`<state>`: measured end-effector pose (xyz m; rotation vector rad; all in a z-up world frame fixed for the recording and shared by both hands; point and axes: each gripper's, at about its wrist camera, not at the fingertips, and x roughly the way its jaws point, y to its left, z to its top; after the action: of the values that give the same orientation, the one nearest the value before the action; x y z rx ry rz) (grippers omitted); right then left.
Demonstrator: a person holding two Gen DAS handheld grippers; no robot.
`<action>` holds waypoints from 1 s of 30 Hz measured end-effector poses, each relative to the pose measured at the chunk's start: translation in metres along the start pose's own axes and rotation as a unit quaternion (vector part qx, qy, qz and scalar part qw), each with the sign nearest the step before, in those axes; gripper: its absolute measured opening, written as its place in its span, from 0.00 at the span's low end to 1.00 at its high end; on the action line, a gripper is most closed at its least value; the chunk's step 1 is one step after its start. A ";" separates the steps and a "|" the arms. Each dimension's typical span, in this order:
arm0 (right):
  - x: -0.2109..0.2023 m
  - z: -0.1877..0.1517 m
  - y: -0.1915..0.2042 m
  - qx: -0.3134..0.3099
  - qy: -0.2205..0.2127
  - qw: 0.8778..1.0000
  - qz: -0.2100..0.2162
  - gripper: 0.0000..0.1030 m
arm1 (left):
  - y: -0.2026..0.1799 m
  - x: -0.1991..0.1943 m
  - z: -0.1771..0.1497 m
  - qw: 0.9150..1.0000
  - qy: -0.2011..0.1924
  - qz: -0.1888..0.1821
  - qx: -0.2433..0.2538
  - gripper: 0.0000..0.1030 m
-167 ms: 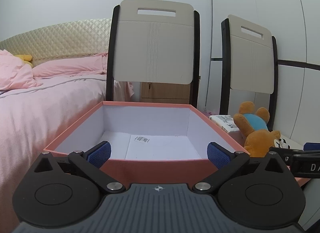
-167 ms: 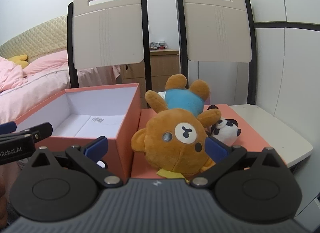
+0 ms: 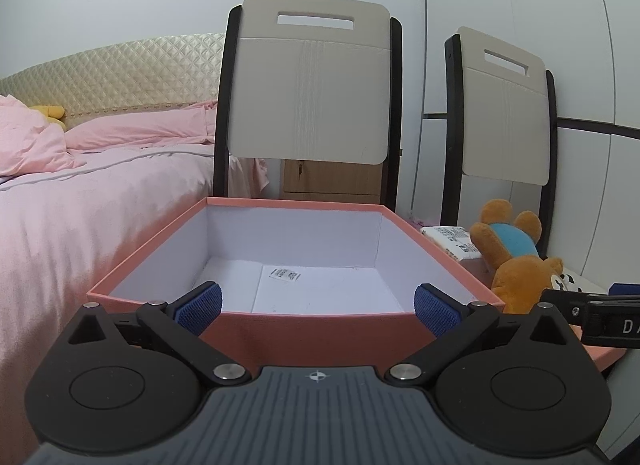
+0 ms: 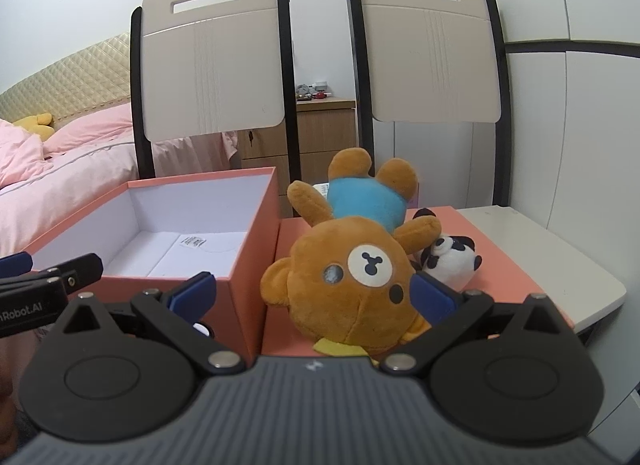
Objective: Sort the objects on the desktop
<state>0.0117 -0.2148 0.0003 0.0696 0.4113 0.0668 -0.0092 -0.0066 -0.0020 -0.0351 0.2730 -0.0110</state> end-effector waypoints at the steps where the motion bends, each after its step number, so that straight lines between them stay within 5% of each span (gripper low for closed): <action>1: 0.000 0.000 -0.001 0.000 0.000 1.000 0.000 1.00 | 0.001 -0.003 -0.001 1.000 0.000 -0.002 -0.005 1.00; 4: 0.000 -0.001 -0.002 0.001 0.001 1.000 0.001 1.00 | 0.008 0.010 0.005 1.000 0.023 0.007 -0.009 1.00; 19: 0.003 -0.005 -0.001 0.008 -0.012 1.000 0.010 1.00 | 0.017 0.003 0.001 1.000 -0.011 0.021 -0.014 1.00; 30: 0.012 -0.006 0.002 0.008 -0.006 1.000 -0.002 1.00 | 0.028 0.003 0.003 0.999 0.002 0.032 -0.011 1.00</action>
<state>0.0202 -0.2118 -0.0094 0.0857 0.3996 0.0597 -0.0053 0.0216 -0.0011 -0.0482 0.2777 0.0557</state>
